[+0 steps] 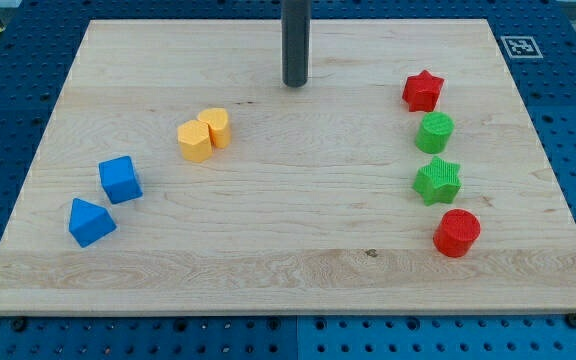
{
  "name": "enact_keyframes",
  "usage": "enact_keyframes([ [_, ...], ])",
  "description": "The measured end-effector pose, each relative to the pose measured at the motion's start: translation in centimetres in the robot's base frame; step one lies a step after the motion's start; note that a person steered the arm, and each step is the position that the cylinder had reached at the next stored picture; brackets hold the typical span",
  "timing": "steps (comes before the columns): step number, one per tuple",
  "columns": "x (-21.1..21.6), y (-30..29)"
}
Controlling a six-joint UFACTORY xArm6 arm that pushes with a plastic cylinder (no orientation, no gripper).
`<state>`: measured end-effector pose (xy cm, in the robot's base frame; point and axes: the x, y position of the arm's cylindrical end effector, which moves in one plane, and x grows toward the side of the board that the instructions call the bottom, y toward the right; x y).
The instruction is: Move your arm to the top right of the board
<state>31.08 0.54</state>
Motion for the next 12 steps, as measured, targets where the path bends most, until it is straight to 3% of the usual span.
enact_keyframes([
  [3,-3.4,9.8],
  [5,-6.7,10.6],
  [6,-7.8,13.7],
  [9,-8.4,22.4],
  [12,-8.4,23.7],
])
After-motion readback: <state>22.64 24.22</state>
